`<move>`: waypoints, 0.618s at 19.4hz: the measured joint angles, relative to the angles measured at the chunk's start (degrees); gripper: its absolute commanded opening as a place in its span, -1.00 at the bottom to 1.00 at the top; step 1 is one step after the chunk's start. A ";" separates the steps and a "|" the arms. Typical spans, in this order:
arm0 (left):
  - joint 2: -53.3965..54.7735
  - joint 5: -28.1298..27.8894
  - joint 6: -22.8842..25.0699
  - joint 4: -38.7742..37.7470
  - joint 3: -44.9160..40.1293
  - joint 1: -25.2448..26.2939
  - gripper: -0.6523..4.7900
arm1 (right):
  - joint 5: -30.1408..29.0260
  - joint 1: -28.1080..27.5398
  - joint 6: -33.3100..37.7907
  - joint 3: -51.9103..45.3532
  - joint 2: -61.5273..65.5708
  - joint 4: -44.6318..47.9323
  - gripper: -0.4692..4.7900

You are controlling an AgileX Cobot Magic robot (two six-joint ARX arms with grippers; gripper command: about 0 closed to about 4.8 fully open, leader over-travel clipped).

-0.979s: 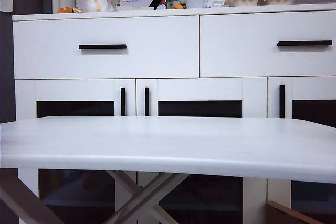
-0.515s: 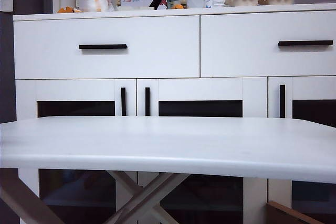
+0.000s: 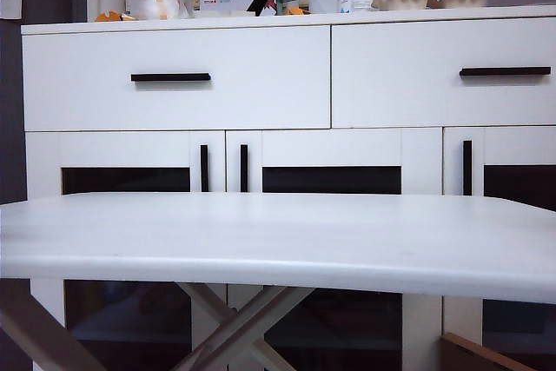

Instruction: Pick up a can of beer from the white table, open the left drawer, place the beer inside the drawer, and finally close the drawer.

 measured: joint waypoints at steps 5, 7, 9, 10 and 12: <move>0.00 0.00 0.00 0.02 0.00 0.00 -0.76 | 0.00 -0.04 0.00 -0.98 -0.59 1.42 -0.82; 0.00 0.00 0.00 0.02 0.00 0.00 -0.76 | -0.20 -0.59 -0.02 -4.02 -1.33 3.87 -0.82; 0.00 0.02 0.00 0.02 0.00 0.00 -0.76 | -0.20 -3.76 -0.02 -10.01 -3.50 10.51 -0.82; 0.00 0.04 0.00 0.02 0.00 0.00 -0.76 | -0.20 -6.03 -0.02 -13.53 -4.90 14.88 -0.82; 0.00 0.04 0.00 0.02 0.00 0.00 -0.76 | -0.13 -9.94 -0.02 -18.73 -7.52 22.95 -0.82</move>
